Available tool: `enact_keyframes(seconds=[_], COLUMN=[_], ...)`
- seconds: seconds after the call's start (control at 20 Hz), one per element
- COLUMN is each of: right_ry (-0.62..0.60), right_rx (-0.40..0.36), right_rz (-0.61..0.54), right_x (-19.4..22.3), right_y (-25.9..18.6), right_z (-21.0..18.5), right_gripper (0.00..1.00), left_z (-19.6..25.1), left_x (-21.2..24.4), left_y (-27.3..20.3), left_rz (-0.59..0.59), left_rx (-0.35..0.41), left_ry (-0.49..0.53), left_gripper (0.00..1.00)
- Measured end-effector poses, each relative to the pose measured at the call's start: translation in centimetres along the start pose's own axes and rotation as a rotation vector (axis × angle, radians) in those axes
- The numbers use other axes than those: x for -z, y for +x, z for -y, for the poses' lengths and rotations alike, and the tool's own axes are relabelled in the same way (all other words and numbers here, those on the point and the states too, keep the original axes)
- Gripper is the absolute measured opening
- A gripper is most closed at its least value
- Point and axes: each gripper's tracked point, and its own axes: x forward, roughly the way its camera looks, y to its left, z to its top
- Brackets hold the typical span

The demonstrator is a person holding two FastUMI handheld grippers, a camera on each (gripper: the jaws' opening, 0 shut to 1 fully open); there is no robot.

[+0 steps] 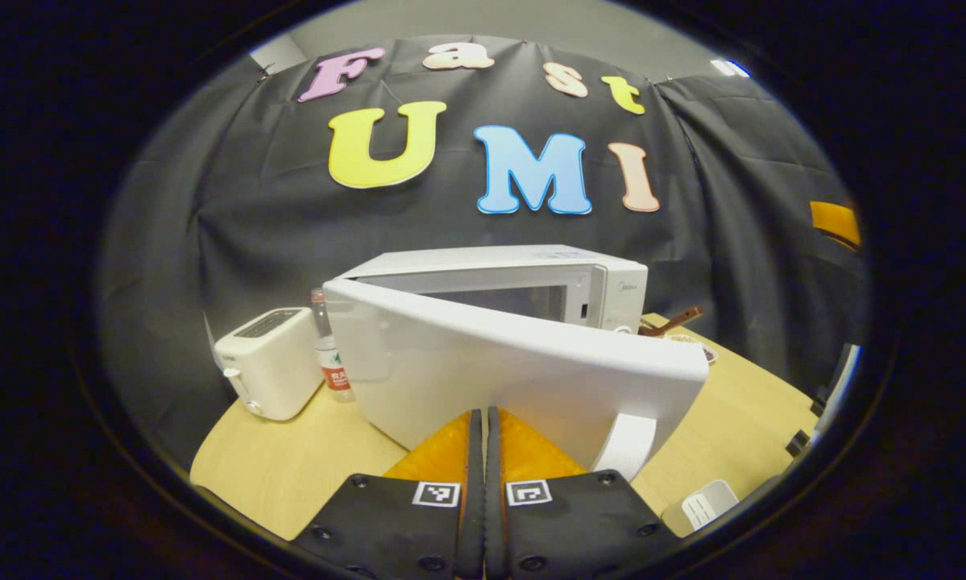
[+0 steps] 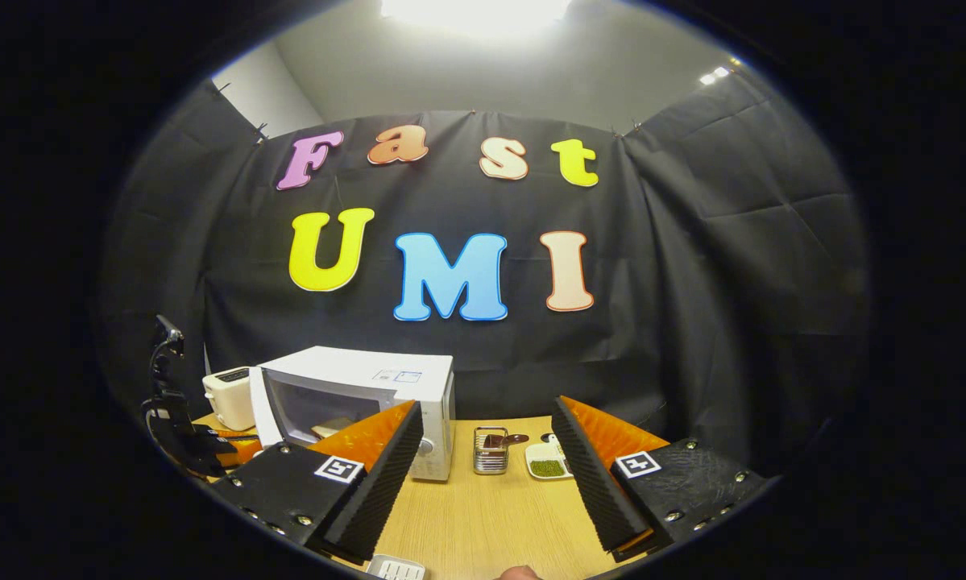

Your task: Open the microwave oven with the left hand, put the food in, and close the microwave oven.

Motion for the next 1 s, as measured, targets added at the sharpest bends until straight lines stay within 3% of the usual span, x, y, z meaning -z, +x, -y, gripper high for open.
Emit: enact_keyframes(seconds=[0.5,1.0], right_ry=[-0.011,-0.038], right_rx=[0.137,0.235], right_rz=[-0.031,-0.051], right_x=[1.0,1.2], right_y=[0.4,-0.4], right_z=[2.4,4.5], right_gripper=[0.98,0.98], left_z=[3.2,4.0], left_x=[-2.5,-4.1], left_y=[6.6,11.3], left_rz=[0.028,0.046], left_rx=[0.134,0.159], left_ry=[0.053,0.047], left_gripper=[0.07,0.07])
